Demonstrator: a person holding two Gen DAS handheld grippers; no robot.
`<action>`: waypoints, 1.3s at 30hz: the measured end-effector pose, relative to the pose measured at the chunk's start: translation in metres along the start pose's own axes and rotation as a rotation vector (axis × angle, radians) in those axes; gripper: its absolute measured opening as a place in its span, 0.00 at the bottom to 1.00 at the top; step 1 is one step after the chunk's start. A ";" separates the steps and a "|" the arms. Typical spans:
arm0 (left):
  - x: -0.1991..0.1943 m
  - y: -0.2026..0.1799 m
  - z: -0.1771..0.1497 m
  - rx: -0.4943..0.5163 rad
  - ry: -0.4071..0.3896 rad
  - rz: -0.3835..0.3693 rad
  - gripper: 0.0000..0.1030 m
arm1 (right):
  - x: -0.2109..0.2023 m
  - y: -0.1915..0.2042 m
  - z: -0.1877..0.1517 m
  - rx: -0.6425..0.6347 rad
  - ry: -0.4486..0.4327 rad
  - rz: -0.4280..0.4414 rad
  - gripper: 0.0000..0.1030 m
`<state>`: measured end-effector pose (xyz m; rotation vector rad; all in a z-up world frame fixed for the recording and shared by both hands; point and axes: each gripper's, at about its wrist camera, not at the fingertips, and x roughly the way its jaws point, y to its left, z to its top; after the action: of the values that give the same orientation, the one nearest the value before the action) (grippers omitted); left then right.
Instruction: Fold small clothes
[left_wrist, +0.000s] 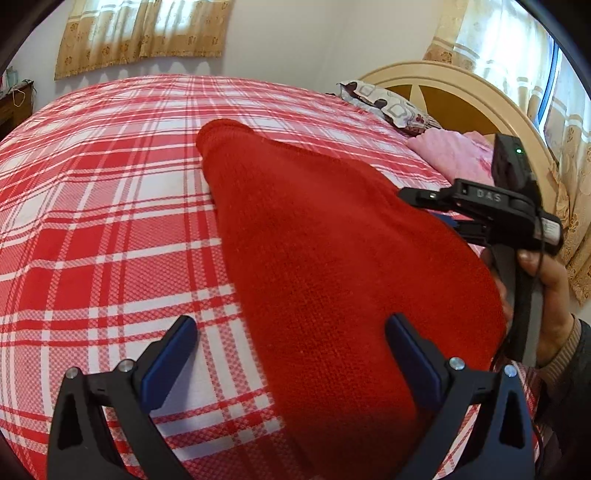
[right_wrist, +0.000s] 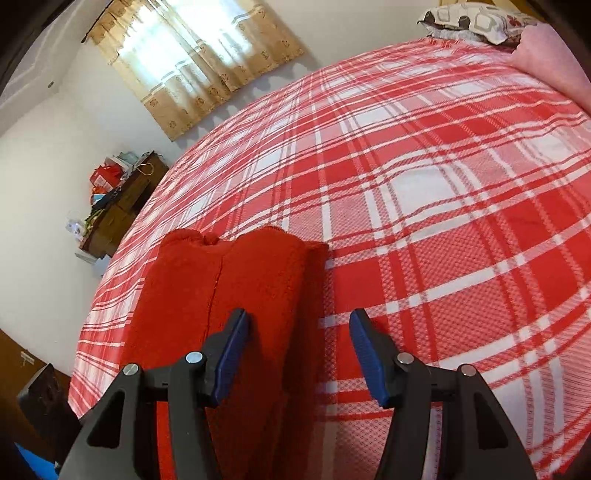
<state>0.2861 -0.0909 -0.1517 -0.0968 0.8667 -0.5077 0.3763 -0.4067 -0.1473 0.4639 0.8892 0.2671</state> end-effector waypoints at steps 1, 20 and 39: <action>0.001 -0.001 0.000 0.001 0.001 0.001 1.00 | -0.003 0.000 -0.001 0.002 -0.013 0.001 0.56; -0.010 0.002 -0.002 -0.005 -0.055 -0.002 1.00 | -0.084 0.062 -0.085 -0.145 0.006 -0.027 0.13; -0.007 0.006 0.003 -0.054 -0.058 0.051 1.00 | -0.037 0.013 -0.006 -0.042 0.039 -0.015 0.60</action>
<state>0.2868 -0.0830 -0.1468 -0.1379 0.8244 -0.4325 0.3484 -0.4093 -0.1189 0.4142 0.9233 0.2819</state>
